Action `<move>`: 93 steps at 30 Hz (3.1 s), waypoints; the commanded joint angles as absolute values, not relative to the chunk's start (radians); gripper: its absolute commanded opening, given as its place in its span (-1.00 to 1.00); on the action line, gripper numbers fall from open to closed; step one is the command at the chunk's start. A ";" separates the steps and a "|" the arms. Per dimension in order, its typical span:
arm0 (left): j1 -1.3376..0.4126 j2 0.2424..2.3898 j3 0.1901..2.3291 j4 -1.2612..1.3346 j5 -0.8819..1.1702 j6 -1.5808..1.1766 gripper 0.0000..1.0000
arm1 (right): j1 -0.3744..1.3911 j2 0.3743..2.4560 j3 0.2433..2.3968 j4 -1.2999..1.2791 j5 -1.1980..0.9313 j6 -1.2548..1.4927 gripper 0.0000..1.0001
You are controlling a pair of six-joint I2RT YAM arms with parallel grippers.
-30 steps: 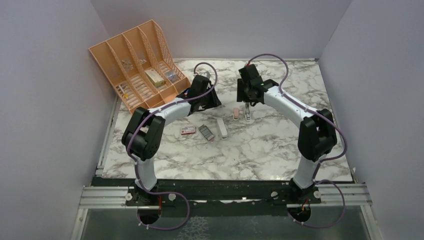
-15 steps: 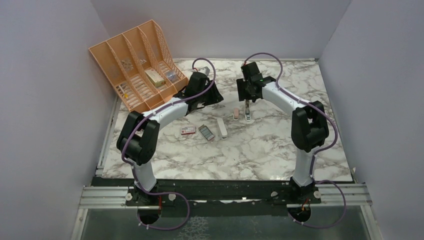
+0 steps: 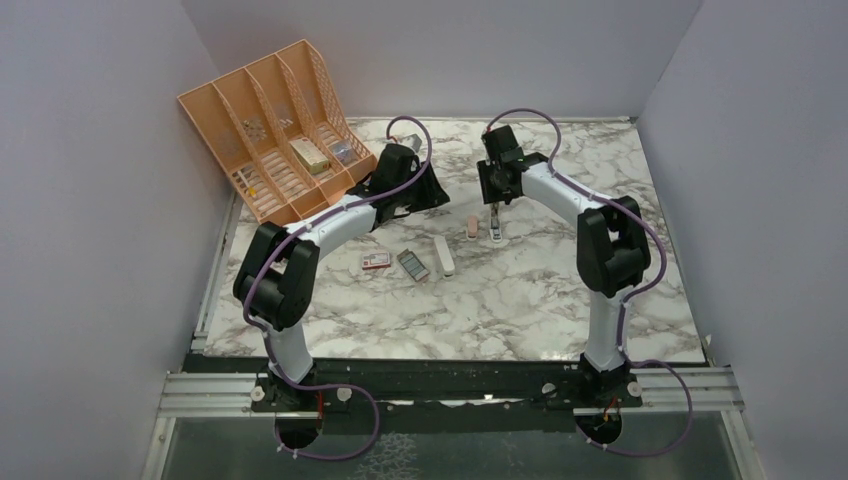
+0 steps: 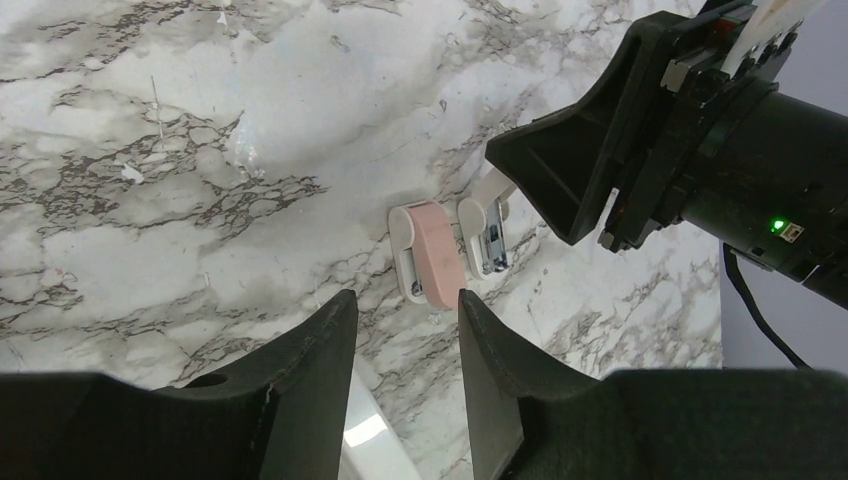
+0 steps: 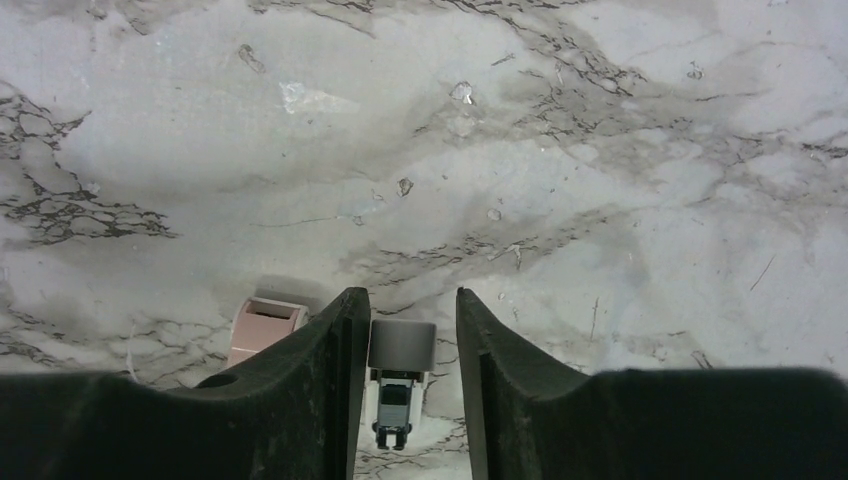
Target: Load the staples into the stapler
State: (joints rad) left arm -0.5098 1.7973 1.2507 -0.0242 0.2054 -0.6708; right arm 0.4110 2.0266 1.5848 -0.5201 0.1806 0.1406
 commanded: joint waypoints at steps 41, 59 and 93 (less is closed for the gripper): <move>-0.826 1.796 1.002 0.338 0.157 -0.878 -0.09 | 0.407 1.634 1.164 -0.578 0.143 0.358 -0.48; -0.870 1.974 1.075 0.368 0.207 -0.829 -0.58 | 0.407 1.650 1.163 -0.568 0.146 0.382 -0.50; -0.876 2.089 1.065 0.450 0.302 -0.867 -0.87 | 0.407 1.660 1.149 -0.547 0.126 0.403 -0.53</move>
State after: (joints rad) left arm -0.8661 2.0457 1.0565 0.4488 0.2878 -0.8597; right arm 0.4103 1.6642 1.1675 -0.5697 0.1474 0.3927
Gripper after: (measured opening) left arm 0.081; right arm 0.298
